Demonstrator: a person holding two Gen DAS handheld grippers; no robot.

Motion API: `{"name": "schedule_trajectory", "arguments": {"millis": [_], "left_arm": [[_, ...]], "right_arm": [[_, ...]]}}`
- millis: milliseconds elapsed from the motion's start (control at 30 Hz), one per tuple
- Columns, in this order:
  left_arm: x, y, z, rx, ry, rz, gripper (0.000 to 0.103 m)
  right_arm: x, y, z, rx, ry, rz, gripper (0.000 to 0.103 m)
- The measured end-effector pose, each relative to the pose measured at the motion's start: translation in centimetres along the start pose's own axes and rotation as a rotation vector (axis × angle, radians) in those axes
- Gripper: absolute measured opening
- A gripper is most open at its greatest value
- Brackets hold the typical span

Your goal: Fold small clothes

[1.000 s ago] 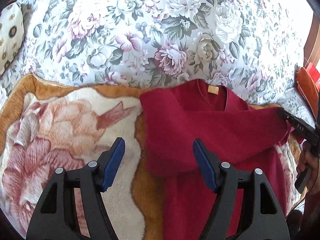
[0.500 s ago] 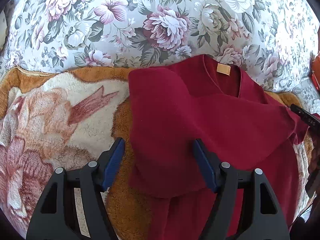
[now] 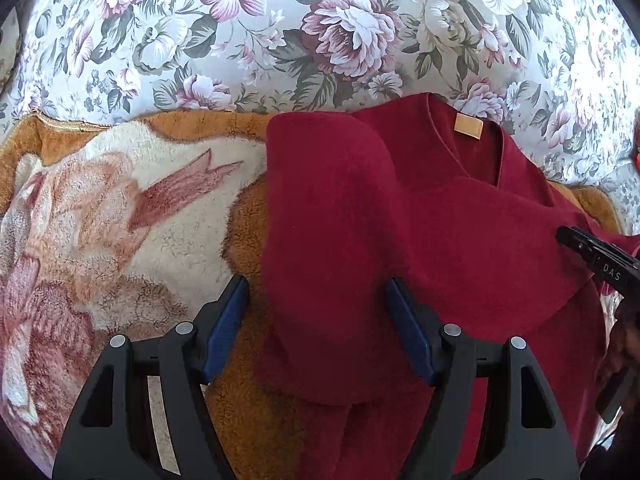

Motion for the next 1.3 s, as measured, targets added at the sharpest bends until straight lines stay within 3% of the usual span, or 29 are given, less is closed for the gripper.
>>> {"name": "schedule_trajectory", "arguments": {"millis": [133,300,367,667,867,1100,1200,1300], "left_arm": [[0.1,0.7,-1.3,0.010,-0.003,0.014,0.071],[0.3,1.7,-1.7,0.009,-0.014,0.031,0.071],[0.3,1.9,-1.6,0.003,-0.016,0.019,0.071],[1.3,1.9,-4.8,0.066,-0.038,0.052,0.071],[3.6,1.9,-6.4,0.093,-0.008,0.078,0.071],[7.2,1.8,-5.5,0.078,0.020,0.112,0.071],[9.1,1.8,-4.1,0.055,0.030,0.142,0.071],[11.1,2.2,-2.4,0.018,0.041,0.178,0.071]], "right_arm": [[-1.8,0.6,-2.7,0.011,-0.044,-0.032,0.027],[-2.9,3.9,-3.3,-0.051,-0.018,-0.095,0.027],[-3.0,4.4,-3.5,-0.023,-0.010,-0.114,0.027],[-3.5,4.6,-5.1,-0.027,-0.049,-0.045,0.028],[-2.3,5.3,-6.4,-0.009,-0.048,-0.001,0.028],[-1.0,4.4,-6.0,0.017,-0.053,0.055,0.028],[-0.6,4.5,-4.7,-0.025,-0.044,0.059,0.028],[0.0,4.7,-4.9,-0.030,-0.088,0.095,0.028]]}}
Point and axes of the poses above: each gripper's, at about its wrist camera, not at the fingertips, and z roughly the way its jaws point, x to its right, y to its underside, the point moved 6 cm from there along z, roughly the way its jaws point, and after that the axes turned 13 degrees about -y, right-handed, at the moved point
